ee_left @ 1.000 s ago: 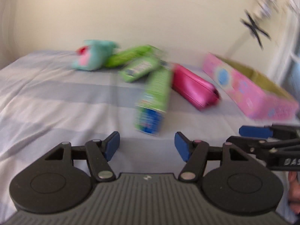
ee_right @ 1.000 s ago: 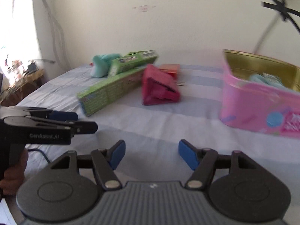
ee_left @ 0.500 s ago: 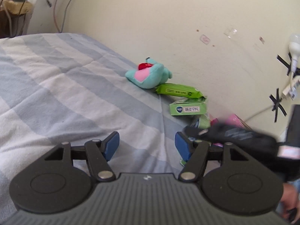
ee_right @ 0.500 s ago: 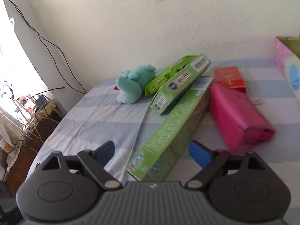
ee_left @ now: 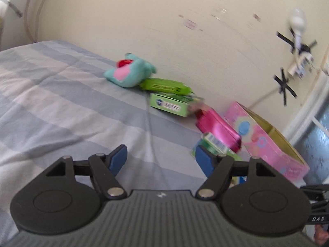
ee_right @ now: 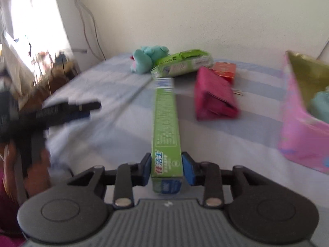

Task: Organize objects
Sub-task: 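Grasp the green Crest toothpaste box with the right gripper, then lift the toothpaste box into the pink tin and open the right gripper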

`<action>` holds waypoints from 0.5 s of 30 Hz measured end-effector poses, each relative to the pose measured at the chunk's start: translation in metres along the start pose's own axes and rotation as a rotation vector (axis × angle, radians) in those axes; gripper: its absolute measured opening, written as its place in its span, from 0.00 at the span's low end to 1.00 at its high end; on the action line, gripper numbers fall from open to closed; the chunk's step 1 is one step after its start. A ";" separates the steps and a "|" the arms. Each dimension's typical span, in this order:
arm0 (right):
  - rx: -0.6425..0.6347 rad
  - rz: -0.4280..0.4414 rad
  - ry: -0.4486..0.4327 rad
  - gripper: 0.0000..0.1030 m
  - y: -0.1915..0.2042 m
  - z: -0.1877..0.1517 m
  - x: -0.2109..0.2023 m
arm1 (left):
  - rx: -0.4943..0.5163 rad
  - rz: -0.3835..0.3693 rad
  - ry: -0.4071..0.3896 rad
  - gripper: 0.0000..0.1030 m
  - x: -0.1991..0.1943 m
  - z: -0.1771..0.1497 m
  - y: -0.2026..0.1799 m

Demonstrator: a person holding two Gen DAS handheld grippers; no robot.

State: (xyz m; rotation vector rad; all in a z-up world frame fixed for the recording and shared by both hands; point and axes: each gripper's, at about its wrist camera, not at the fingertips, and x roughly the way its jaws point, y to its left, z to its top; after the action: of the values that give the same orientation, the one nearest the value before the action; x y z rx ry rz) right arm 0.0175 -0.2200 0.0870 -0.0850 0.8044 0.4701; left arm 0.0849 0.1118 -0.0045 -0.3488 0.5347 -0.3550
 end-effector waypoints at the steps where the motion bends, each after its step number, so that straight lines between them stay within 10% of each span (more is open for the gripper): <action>1: -0.017 -0.041 -0.006 0.37 -0.005 -0.010 -0.013 | 0.025 -0.021 0.010 0.73 0.000 -0.001 -0.007; 5: 0.043 -0.249 -0.106 0.44 -0.033 -0.044 -0.056 | 0.095 -0.092 0.058 0.81 0.008 -0.007 -0.041; 15: 0.170 -0.211 -0.175 0.62 -0.067 -0.083 -0.068 | 0.308 -0.114 0.153 0.81 0.054 -0.019 -0.115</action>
State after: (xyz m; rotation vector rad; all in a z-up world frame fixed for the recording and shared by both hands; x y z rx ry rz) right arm -0.0496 -0.3262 0.0712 0.0288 0.6517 0.2055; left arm 0.0912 -0.0163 0.0042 -0.0544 0.6014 -0.5696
